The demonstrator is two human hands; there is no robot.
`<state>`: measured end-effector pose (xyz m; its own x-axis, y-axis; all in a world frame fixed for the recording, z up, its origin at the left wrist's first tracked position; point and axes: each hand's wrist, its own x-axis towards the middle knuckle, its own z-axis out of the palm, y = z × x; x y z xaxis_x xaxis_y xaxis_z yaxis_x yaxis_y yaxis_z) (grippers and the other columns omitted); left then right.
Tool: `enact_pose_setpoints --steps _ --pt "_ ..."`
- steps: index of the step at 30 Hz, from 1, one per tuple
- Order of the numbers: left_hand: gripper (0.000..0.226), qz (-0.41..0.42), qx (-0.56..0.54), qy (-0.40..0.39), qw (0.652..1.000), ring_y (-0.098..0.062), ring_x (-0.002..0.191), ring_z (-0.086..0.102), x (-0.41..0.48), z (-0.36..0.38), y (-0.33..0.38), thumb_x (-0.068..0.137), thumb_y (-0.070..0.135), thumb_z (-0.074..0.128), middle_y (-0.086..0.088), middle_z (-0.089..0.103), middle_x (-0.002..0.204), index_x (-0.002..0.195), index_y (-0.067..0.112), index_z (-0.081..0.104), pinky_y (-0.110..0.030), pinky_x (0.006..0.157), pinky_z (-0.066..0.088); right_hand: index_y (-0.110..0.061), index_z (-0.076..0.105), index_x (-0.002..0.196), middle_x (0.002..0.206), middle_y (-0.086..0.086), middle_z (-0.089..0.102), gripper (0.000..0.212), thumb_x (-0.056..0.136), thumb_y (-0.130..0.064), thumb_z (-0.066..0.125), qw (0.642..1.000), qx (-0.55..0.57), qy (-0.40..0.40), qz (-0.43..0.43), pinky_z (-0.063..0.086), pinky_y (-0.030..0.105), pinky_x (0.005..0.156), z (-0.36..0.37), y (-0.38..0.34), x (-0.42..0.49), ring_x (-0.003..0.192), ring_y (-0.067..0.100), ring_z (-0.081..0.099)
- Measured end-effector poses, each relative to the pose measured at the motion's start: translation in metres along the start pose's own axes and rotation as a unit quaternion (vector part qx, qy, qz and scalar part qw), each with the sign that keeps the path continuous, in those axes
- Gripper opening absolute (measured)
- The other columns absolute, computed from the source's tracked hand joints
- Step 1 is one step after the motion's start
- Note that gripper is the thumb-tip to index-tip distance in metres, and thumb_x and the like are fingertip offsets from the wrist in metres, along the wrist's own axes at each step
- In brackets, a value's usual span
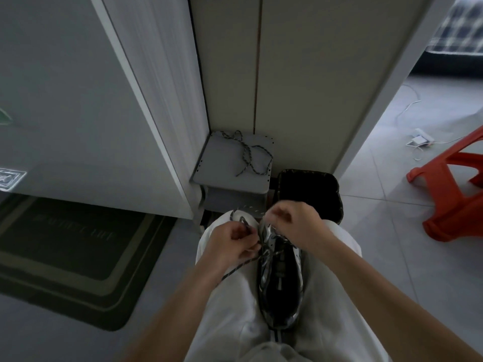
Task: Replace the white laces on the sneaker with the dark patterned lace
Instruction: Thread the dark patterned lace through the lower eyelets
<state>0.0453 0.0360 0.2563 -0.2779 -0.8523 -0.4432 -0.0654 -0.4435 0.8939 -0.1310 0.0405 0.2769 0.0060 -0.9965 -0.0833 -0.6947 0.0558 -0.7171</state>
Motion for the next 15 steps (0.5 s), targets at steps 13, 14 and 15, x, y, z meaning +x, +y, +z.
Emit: enact_pose_setpoints --steps 13,14,15 --pt "0.009 0.115 0.295 0.060 0.947 0.002 0.056 0.060 0.025 0.017 -0.005 0.084 0.026 0.067 0.013 0.065 0.062 0.076 0.023 0.068 -0.005 0.052 0.040 -0.025 0.069 0.088 0.090 -0.004 0.063 0.017 0.084 -0.041 0.062 0.991 -0.130 -0.008 0.032 0.049 0.035 0.072 0.010 0.028 -0.026 0.084 0.016 0.058" --pt "0.010 0.130 0.349 0.081 0.924 0.005 0.056 0.057 0.026 0.015 -0.004 0.084 0.029 0.066 0.014 0.063 0.062 0.076 0.024 0.066 -0.002 0.052 0.037 -0.027 0.068 0.091 0.097 -0.005 0.059 0.016 0.085 -0.040 0.061 0.987 -0.155 -0.002 0.032 0.049 0.034 0.072 0.010 0.033 -0.026 0.090 0.016 0.057" --pt "0.011 0.139 0.383 0.088 0.909 0.005 0.056 0.055 0.028 0.014 -0.004 0.085 0.030 0.065 0.015 0.061 0.062 0.075 0.025 0.064 -0.001 0.053 0.036 -0.029 0.068 0.094 0.103 -0.005 0.054 0.015 0.086 -0.039 0.060 0.984 -0.174 -0.003 0.033 0.048 0.033 0.072 0.010 0.038 -0.028 0.094 0.015 0.056"
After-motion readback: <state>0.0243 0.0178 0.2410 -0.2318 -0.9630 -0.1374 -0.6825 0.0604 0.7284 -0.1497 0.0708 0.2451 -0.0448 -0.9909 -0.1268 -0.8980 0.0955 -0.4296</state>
